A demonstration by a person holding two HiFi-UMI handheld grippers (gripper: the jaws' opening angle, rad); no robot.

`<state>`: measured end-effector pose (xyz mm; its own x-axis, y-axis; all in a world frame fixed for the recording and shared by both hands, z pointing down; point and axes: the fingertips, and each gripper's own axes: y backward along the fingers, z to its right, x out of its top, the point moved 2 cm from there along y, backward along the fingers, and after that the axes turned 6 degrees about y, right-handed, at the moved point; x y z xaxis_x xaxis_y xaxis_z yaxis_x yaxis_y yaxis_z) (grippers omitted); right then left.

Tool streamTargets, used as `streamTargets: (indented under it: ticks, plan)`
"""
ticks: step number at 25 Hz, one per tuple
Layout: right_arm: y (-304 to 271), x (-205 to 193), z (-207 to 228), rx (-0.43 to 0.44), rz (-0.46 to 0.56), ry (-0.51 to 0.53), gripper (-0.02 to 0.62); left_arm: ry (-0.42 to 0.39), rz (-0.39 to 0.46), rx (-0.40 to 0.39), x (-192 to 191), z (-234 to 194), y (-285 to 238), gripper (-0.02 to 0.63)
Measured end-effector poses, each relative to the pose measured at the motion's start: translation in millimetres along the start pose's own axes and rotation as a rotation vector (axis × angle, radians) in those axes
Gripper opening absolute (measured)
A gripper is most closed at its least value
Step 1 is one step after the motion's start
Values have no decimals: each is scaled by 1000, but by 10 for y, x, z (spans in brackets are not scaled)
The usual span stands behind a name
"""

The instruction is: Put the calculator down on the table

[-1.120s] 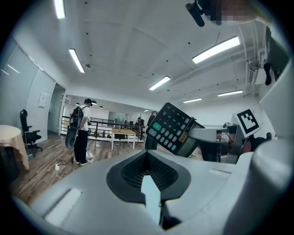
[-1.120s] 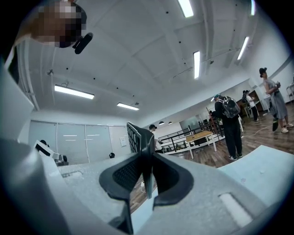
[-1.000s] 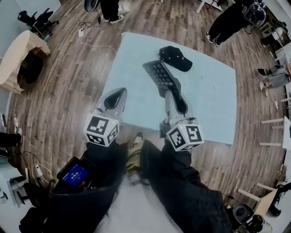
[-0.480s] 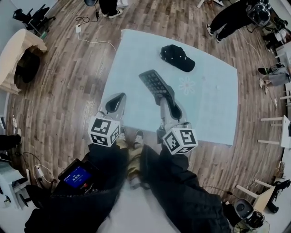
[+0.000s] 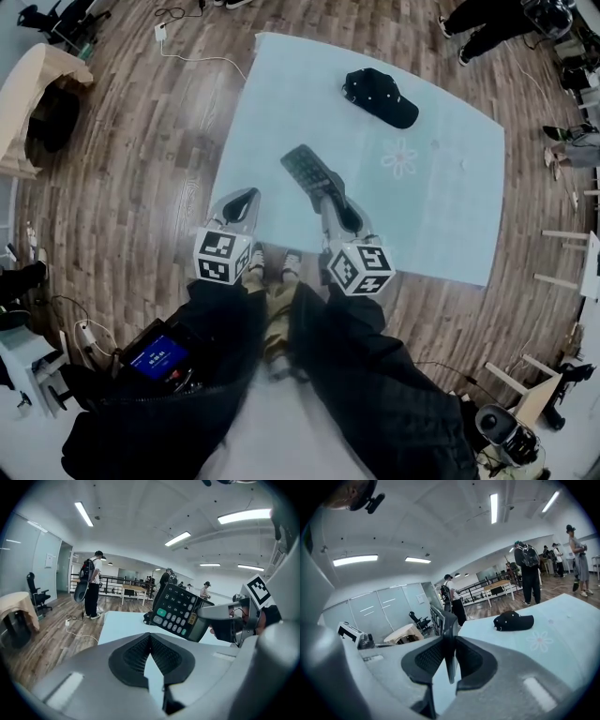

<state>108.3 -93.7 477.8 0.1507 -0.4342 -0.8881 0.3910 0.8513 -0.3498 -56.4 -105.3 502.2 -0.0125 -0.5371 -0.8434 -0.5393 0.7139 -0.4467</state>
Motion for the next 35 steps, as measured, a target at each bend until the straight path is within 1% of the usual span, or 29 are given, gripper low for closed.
streamTargets:
  ticks: [4,7,10,14,17,19,23,25,35]
  plan:
    - [-205,-361,42,1,-102,-31,67,36,-79,3,-273,-126,-114,3]
    - [-429,-666,71,17,-183,-61,68,56,-151,6,-489,-275,-255,3]
    - [-523,-981,77,26,-269,-79,69,62,-223,0,-693,-304,-307,3]
    - [-550,-1362,73,49,-354,-102,69,64,-281,-16,-948,-260,-332,3]
    - [-614,-1666,69,73,-433,-142,69,47,-337,-17,-1174,-274,-347,3]
    - [-677,-1844,71,80,-487,-166,69,55,-368,-21,-1287,-300,-351,3]
    - [-731,-2077,61,94,-570,-164,71,73,-397,-32,-1417,-316,-329,3]
    - [-762,-2116,85,98,-589,-161,71,76,-401,-35,-1418,-327,-349,3]
    - [-1078,-2260,429,48,-658,-206,78,95,-422,-29,-1372,-528,-553,3]
